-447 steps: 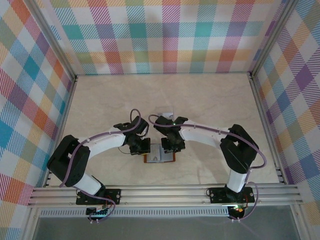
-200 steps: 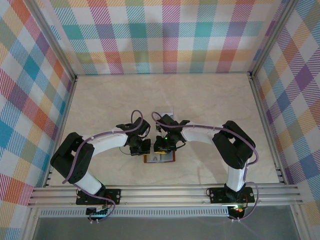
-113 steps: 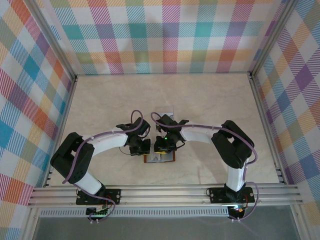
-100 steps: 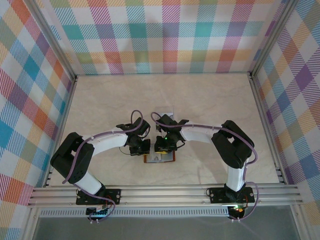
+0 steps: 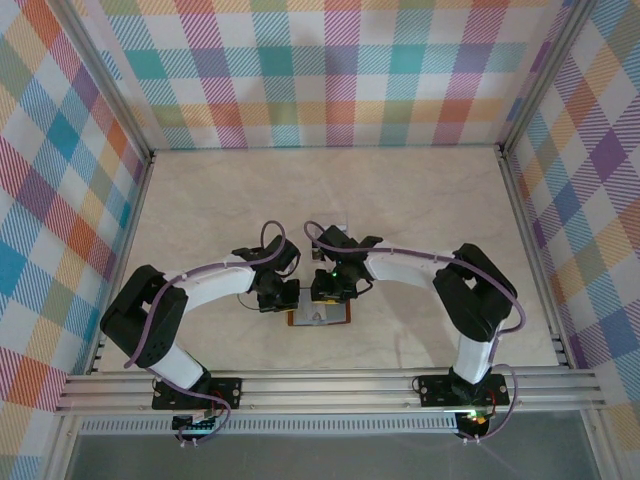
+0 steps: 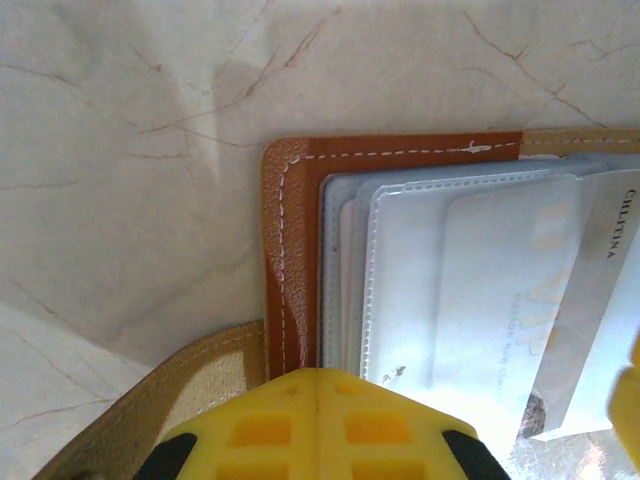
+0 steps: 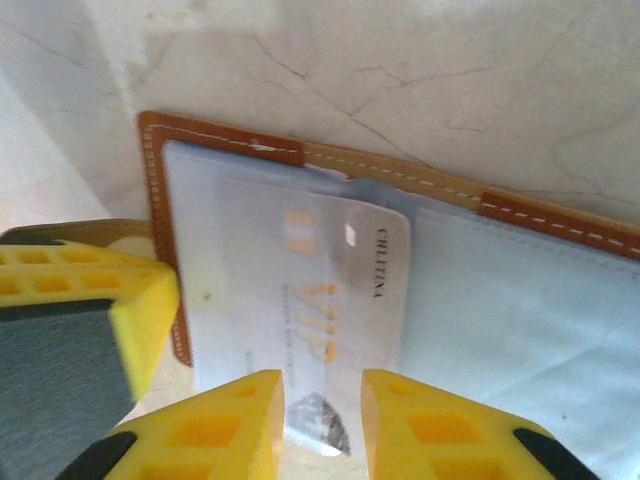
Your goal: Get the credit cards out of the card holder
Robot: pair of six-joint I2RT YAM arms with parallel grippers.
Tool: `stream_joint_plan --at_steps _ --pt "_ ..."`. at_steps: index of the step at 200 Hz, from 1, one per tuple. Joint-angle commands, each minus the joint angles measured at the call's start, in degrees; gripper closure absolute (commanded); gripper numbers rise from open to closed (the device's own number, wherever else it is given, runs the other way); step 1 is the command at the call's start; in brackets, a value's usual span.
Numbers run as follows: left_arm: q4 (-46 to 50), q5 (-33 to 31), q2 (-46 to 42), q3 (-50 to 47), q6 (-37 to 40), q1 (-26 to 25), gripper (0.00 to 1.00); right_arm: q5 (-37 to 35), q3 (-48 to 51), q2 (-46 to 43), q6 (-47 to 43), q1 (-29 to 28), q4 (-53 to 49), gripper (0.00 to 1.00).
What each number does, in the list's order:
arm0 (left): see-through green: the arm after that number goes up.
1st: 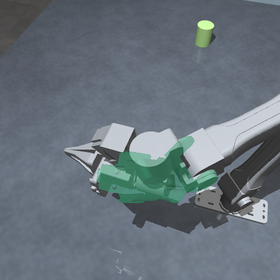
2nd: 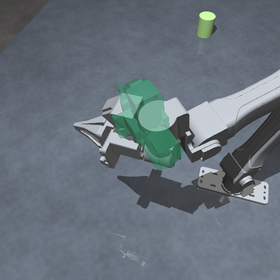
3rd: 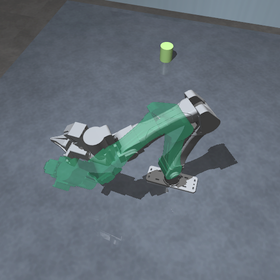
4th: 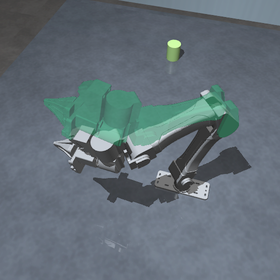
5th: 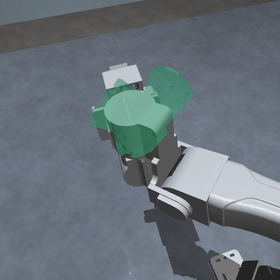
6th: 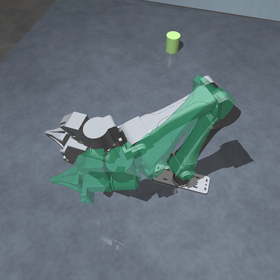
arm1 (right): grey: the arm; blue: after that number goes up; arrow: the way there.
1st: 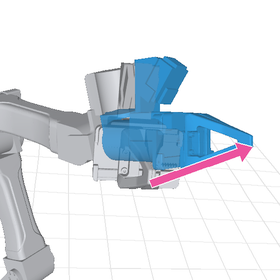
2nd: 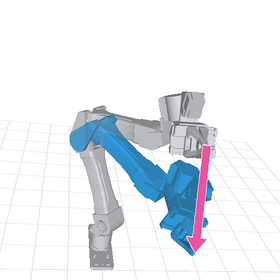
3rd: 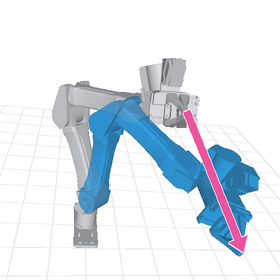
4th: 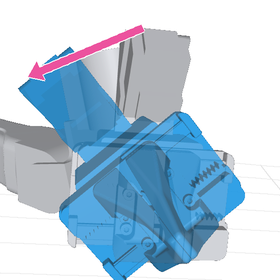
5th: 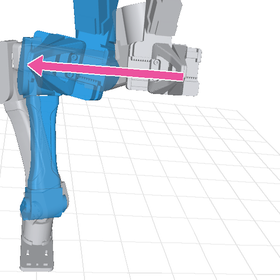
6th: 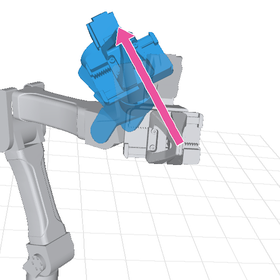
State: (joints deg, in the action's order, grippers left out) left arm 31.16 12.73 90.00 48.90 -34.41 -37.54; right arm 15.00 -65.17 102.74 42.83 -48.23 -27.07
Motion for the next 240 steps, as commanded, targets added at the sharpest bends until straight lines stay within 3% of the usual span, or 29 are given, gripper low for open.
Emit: stream_joint_plan --at_steps 1,81,112,240 --pt "2.92 -0.9 -2.6 2.6 0.83 -0.86 0.95 0.79 -0.36 -1.93 -0.54 0.74 -0.57 0.71" --pt "0.88 0.32 2.57 5.33 0.31 -3.89 0.95 4.07 1.01 -0.44 -0.99 2.66 2.17 0.71" --pt "2.2 -3.26 4.72 4.88 1.28 -4.01 0.95 5.56 0.74 0.78 -0.82 2.68 3.26 0.71" --pt "2.87 -5.2 4.75 3.55 1.7 -4.03 0.95 5.23 0.7 4.61 -1.56 3.14 3.09 0.68"
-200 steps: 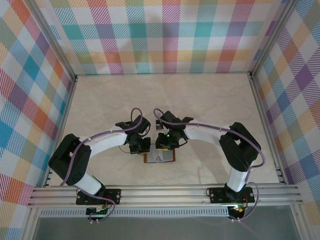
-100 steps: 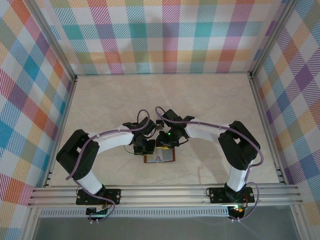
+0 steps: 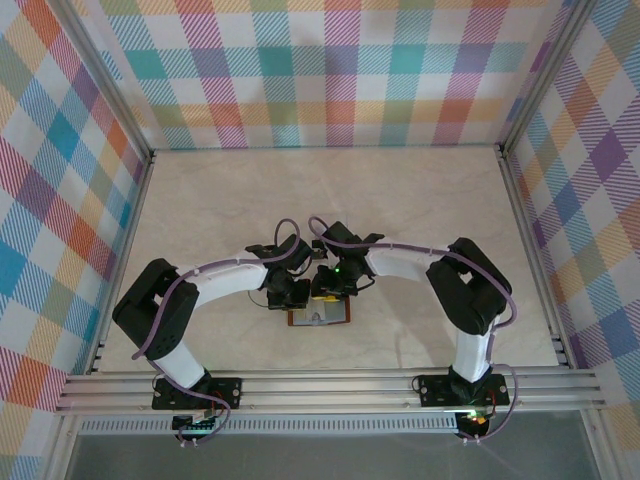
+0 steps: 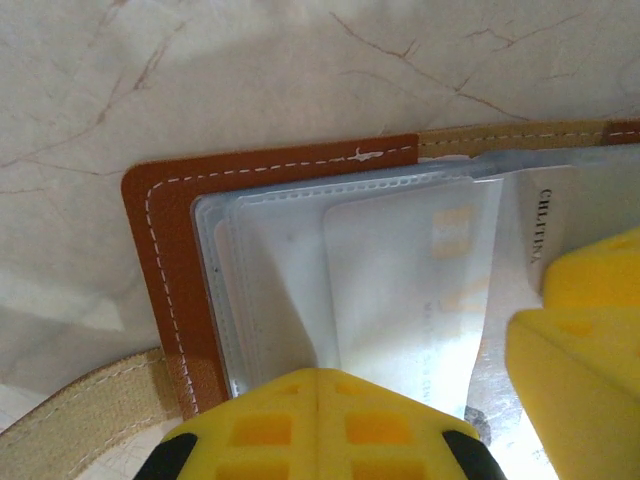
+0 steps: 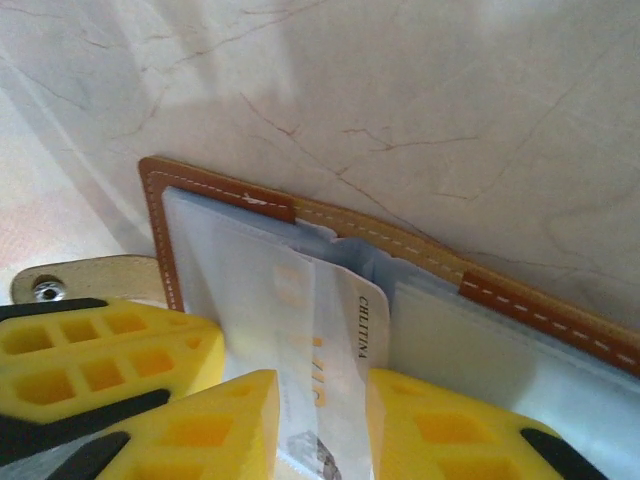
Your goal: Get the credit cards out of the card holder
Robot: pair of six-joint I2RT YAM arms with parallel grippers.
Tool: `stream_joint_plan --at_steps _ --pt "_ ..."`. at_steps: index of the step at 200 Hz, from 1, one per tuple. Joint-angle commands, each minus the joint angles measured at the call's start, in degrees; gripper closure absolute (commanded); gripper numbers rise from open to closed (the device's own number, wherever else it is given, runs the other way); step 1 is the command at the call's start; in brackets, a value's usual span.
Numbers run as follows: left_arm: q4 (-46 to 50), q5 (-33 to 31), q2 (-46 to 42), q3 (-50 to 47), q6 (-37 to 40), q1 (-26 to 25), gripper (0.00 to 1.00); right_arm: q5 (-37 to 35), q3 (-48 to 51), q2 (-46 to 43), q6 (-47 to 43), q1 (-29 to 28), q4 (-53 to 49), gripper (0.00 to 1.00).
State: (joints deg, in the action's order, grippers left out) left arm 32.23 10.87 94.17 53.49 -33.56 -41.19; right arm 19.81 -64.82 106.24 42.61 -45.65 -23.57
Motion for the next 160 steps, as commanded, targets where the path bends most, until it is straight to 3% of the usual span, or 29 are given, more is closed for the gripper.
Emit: stream_joint_plan --at_steps 1,67,160 --pt "1.84 -3.33 0.53 -1.03 0.86 -0.38 0.95 0.37 0.33 1.14 -1.36 0.6 -0.32 0.68" --pt "2.13 -3.54 0.74 -1.15 0.78 -0.34 0.95 -1.44 -0.07 2.34 -3.51 0.78 -3.48 0.65" --pt "3.66 -4.32 1.98 0.07 1.16 -0.38 0.96 2.24 3.44 -1.9 -2.82 1.18 0.1 0.6"
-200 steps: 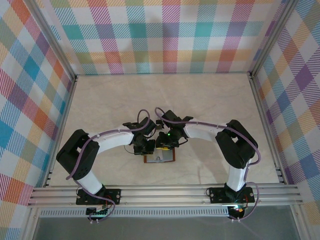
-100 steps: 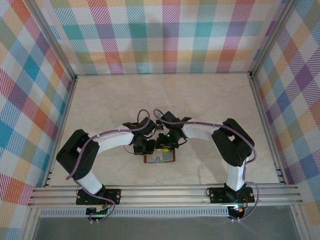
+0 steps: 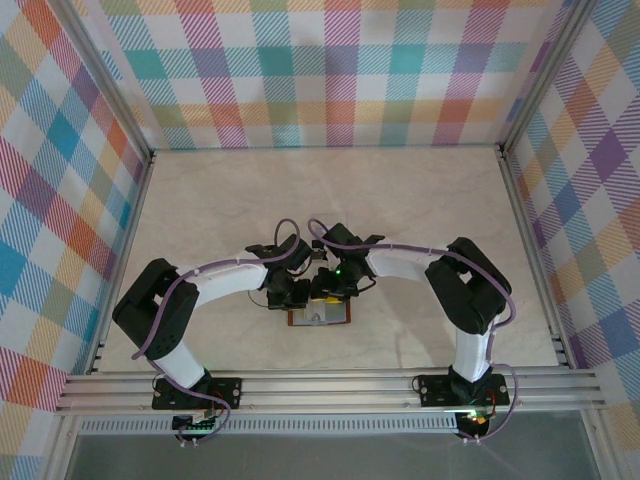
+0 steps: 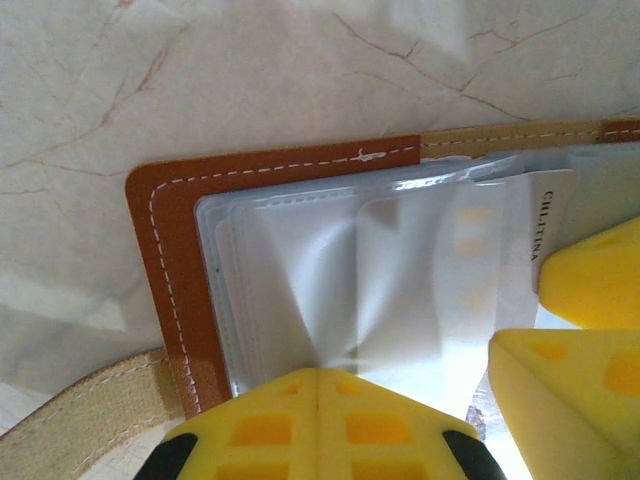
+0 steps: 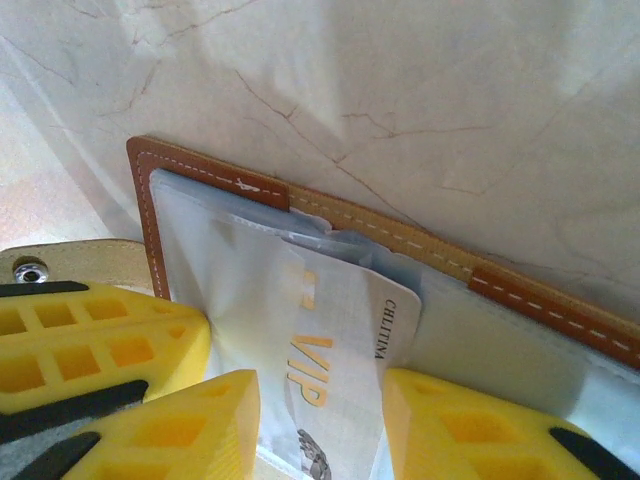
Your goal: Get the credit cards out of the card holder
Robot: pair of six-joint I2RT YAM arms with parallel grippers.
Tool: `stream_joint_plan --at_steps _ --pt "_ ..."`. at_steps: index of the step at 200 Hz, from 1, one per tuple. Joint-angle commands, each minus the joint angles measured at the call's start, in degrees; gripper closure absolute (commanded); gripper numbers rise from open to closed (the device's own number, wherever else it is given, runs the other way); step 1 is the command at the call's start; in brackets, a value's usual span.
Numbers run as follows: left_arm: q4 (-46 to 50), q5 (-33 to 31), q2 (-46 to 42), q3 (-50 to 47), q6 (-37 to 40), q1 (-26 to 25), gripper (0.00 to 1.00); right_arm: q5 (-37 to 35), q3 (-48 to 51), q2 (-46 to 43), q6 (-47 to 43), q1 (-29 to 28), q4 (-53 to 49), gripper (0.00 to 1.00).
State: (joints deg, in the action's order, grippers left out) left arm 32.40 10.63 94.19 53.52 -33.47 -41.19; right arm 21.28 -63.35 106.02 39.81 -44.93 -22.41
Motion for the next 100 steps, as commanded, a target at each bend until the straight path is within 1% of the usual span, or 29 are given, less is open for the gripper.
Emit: stream_joint_plan --at_steps 1,56,91,100 --pt "3.56 -4.15 2.0 0.07 1.06 -0.38 0.96 0.78 2.03 -1.73 -0.01 0.45 -1.05 0.6" --pt "7.14 -7.75 3.25 1.59 1.9 -0.43 0.96 0.87 2.43 -2.68 -0.36 0.54 -1.64 0.57" --pt "7.09 -7.4 3.85 1.79 1.84 -0.63 0.96 1.31 2.87 -2.09 -0.04 0.54 -0.89 0.57" --pt "6.72 -7.23 3.74 1.54 1.53 -0.6 0.96 1.4 2.96 -1.8 -0.09 0.54 -0.53 0.59"
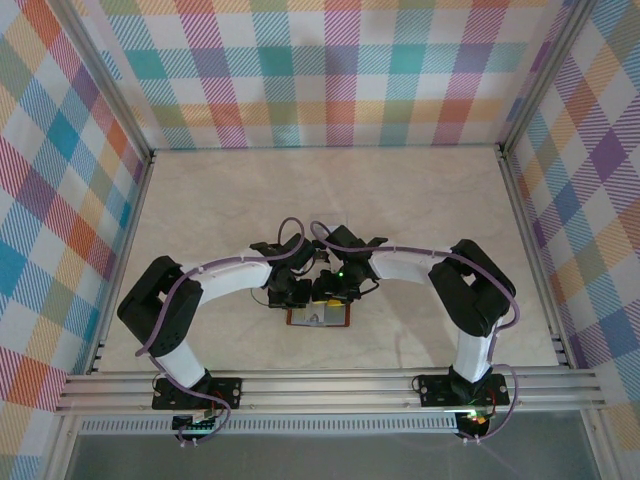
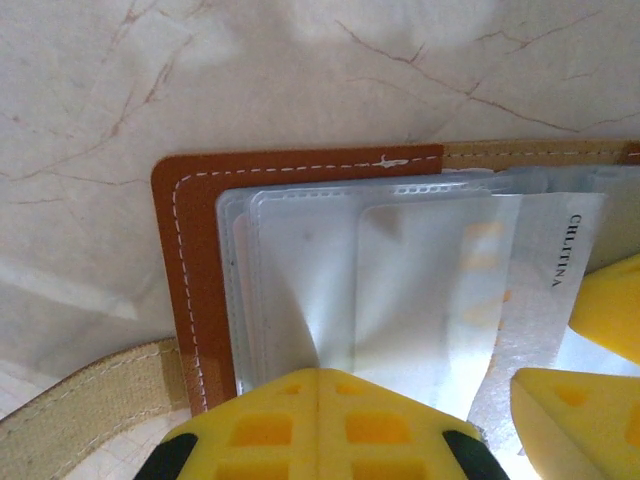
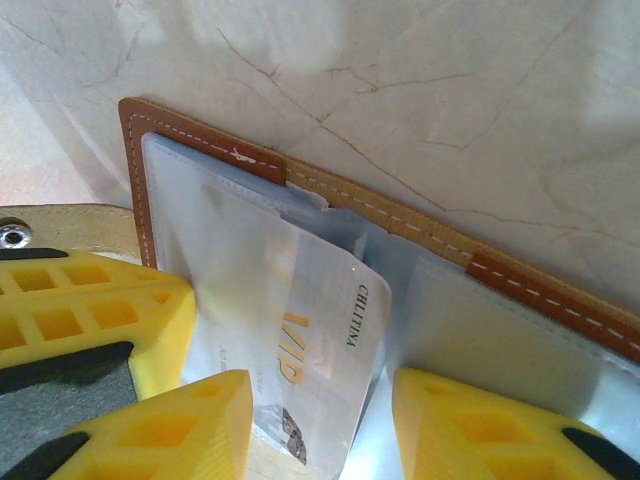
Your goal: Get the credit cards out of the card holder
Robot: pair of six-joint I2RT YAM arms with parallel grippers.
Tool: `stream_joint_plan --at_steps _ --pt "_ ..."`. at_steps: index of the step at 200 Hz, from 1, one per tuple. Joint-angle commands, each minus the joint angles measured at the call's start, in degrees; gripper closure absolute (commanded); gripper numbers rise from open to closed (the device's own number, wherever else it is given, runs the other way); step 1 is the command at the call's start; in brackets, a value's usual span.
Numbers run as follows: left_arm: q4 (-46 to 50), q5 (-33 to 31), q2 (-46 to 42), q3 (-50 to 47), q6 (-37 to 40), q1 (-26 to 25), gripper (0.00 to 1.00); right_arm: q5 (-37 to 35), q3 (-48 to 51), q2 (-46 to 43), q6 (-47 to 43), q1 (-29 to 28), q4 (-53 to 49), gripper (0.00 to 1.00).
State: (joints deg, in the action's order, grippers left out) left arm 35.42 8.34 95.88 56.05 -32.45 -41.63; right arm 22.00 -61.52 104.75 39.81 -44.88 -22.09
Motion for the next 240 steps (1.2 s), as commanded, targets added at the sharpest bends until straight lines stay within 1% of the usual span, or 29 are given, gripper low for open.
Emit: stream_joint_plan --at_steps 1,29,113,151,190,210,223,240 --pt "3.61 -4.88 2.05 -1.02 0.48 -0.14 0.96 0.72 1.13 -0.44 -0.09 0.5 -0.85 0.59" --pt "2.23 -3.25 2.18 -1.38 -0.05 -0.29 0.96 3.12 2.67 -0.18 1.45 0.6 2.87 0.67" --pt "1.32 -3.14 1.75 -2.09 -0.73 -0.46 0.97 8.0 5.76 -0.77 6.43 0.71 11.19 0.78" --pt "1.15 -3.2 1.48 -2.21 -0.8 -0.47 0.97 8.48 6.89 -1.47 7.65 0.77 12.86 0.84" --pt "0.88 -2.98 1.34 -2.31 -0.93 -0.48 0.97 9.07 7.93 -2.95 7.99 1.11 13.98 0.84" --pt "0.79 -2.8 1.34 -2.33 -0.88 -0.47 0.97 10.76 8.78 -2.9 8.84 1.55 15.94 0.76" --pt "0.83 -2.93 1.22 -2.43 -0.89 -0.47 0.97 11.91 9.46 -2.73 9.54 1.77 17.68 0.76" --pt "0.8 -2.98 1.09 -2.39 -0.95 -0.47 0.97 12.15 10.01 -2.64 9.93 1.82 18.66 0.81"
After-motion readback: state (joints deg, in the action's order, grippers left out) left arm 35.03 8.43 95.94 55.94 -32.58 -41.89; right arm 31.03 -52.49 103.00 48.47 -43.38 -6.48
